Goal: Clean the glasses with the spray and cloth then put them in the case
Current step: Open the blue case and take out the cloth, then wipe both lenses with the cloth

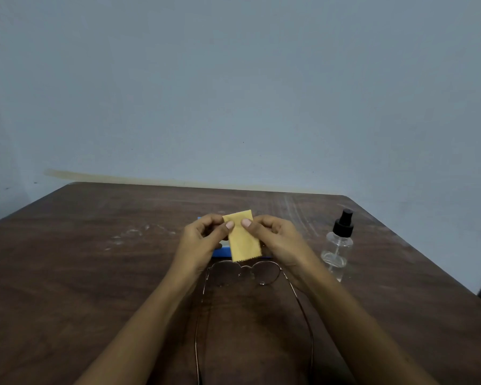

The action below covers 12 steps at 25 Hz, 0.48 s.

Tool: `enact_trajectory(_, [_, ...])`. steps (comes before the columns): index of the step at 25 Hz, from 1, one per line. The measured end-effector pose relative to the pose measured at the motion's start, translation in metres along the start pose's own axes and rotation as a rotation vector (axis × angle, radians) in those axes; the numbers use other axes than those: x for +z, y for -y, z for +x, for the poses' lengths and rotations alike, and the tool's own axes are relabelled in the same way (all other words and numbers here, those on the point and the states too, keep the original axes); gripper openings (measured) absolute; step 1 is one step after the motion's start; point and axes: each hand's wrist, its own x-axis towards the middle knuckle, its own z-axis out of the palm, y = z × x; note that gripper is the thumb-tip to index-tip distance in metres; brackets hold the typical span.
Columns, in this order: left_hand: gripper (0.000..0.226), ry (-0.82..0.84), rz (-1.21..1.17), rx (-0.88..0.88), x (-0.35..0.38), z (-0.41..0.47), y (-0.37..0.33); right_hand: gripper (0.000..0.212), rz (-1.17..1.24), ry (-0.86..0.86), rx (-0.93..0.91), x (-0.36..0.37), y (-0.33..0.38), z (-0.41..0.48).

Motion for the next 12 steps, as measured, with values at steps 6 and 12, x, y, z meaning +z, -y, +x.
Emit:
enact_trajectory(6, [0.013, 0.005, 0.082, 0.102, -0.005, -0.001, -0.006, 0.012, -0.076, -0.107, -0.135, -0.004, 0.002, 0.001])
enact_trajectory(12, [0.027, 0.092, 0.579, 0.377, -0.046, -0.009, 0.008, 0.010, 0.096, -0.232, -0.067, -0.027, -0.009, -0.007])
